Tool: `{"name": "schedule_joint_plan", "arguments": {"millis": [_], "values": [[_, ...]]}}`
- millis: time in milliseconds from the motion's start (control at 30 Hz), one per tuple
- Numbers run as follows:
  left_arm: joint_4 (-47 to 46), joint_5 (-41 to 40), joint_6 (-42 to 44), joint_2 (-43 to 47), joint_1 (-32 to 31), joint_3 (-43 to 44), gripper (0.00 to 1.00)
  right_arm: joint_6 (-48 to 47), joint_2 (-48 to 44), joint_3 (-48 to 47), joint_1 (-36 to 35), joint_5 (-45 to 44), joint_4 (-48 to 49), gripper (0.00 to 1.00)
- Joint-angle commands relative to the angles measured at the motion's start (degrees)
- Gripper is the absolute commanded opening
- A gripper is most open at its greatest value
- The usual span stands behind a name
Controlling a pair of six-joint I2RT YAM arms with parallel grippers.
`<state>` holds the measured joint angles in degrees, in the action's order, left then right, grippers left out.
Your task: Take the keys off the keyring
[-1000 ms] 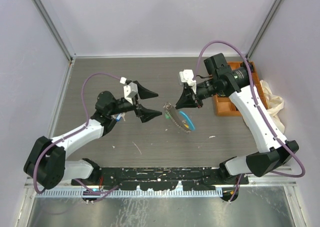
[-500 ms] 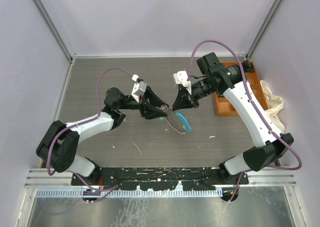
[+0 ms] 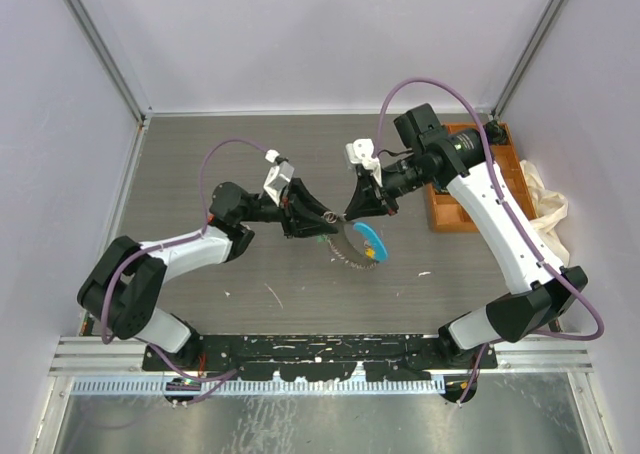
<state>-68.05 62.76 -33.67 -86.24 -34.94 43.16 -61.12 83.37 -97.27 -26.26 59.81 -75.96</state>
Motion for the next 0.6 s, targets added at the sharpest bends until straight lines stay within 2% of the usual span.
{"name": "schedule_joint_plan", "arguments": {"millis": [0,133,267,300,333,367,567], "values": [[-3.3,-7.5,-3.0,4.0,-0.7,-2.8,0.0,6.9,-1.5,-0.3,0.1,-1.0,8.1,0.01],[3.3,-12.7,-2.4,8.0,-0.8,-5.6,0.0,11.7,-2.0,1.5,1.4,-2.2,12.0,0.01],[8.2,-12.2,1.5,9.9,-1.2,-6.1,0.01,11.5,-1.9,1.8,1.5,0.5,11.5,0.01],[8.4,-11.6,1.9,9.8,-1.3,-6.0,0.11,11.5,-1.8,1.8,1.4,1.1,11.3,0.01],[8.5,-11.3,2.1,9.6,-1.5,-5.8,0.3,11.5,-1.6,1.9,1.4,1.7,11.2,0.01],[8.4,-11.0,2.4,9.4,-1.9,-5.6,0.36,11.5,-1.5,2.0,1.4,2.1,11.1,0.01],[9.7,-8.5,4.3,7.1,-3.1,-3.8,0.48,11.0,-1.8,2.6,1.4,3.5,10.6,0.01]]}}
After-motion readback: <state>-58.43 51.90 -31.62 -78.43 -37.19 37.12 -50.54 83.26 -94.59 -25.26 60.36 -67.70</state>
